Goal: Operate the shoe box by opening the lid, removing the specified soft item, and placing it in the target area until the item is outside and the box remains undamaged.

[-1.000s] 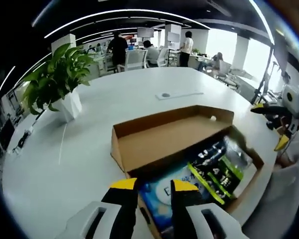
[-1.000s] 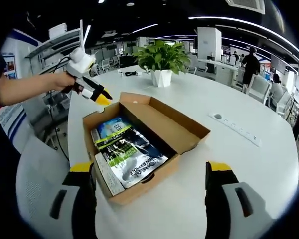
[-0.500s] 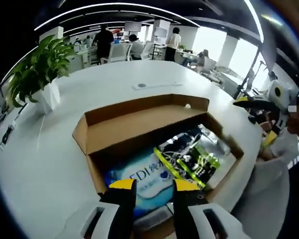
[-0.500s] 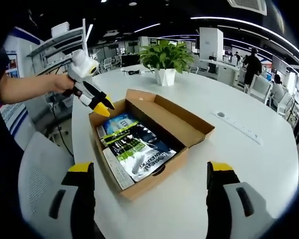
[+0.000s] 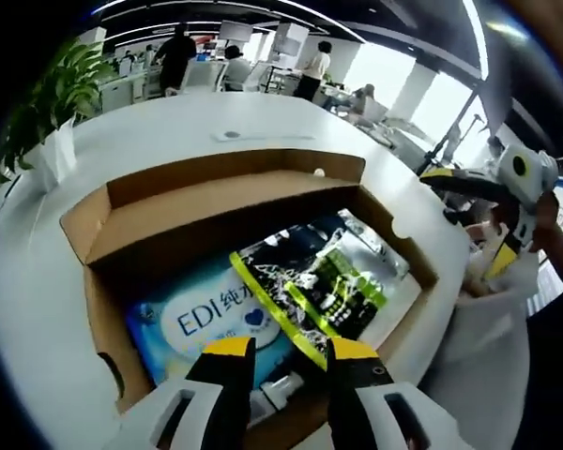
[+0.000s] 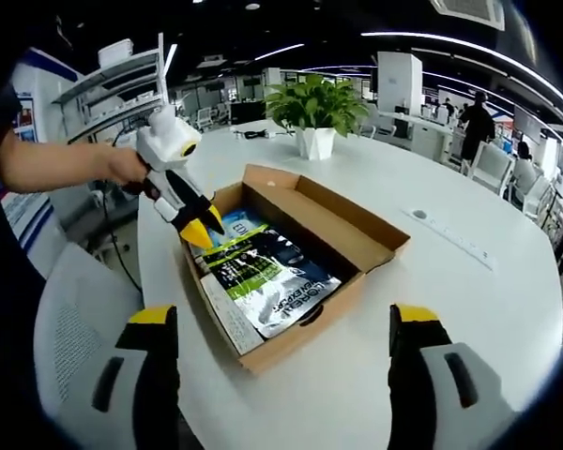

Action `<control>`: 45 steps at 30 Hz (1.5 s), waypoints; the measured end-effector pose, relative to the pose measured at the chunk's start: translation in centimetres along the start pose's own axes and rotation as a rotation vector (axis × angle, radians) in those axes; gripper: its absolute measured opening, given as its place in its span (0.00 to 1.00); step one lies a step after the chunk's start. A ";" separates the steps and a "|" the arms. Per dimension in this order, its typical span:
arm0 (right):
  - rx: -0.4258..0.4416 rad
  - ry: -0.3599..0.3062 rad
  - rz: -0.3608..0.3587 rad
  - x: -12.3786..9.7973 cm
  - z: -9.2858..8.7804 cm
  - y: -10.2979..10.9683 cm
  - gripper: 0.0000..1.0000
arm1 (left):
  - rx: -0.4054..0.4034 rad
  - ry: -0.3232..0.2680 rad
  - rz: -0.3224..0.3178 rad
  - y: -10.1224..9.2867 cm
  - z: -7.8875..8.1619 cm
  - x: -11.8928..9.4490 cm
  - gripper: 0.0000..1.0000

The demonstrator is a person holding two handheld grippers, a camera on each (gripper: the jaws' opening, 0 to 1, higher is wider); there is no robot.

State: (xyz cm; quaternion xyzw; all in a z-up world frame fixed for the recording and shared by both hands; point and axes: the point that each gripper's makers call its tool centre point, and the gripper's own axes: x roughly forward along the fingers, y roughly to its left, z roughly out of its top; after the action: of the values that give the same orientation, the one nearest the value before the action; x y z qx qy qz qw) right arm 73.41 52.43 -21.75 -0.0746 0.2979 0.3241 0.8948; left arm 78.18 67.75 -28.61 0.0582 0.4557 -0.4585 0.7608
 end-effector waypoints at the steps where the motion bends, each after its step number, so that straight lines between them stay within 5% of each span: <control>1: -0.003 0.000 0.000 0.0 0.0 0.1 0.88 | -0.011 0.007 -0.010 -0.2 -0.1 0.1 0.30; 11: -0.016 0.002 -0.002 0.1 -0.3 0.6 0.87 | -0.198 -0.020 -0.114 -1.6 -0.1 1.2 0.28; 19: 0.016 -0.002 0.006 0.6 -0.6 0.8 0.84 | -0.371 -0.061 -0.141 -1.8 0.0 1.3 0.14; 24: 0.026 0.005 0.017 1.2 -0.9 1.2 0.80 | -0.364 -0.082 -0.145 -2.4 0.5 0.9 0.02; 45: 0.118 0.033 0.033 4.0 -0.7 1.3 0.64 | -0.318 -0.132 -0.085 -0.2 1.5 -1.6 0.00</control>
State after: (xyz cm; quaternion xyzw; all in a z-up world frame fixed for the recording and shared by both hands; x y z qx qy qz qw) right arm 74.73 55.38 -24.56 -0.0223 0.3325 0.3192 0.8872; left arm 78.76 67.91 -26.50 -0.1123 0.4736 -0.4152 0.7686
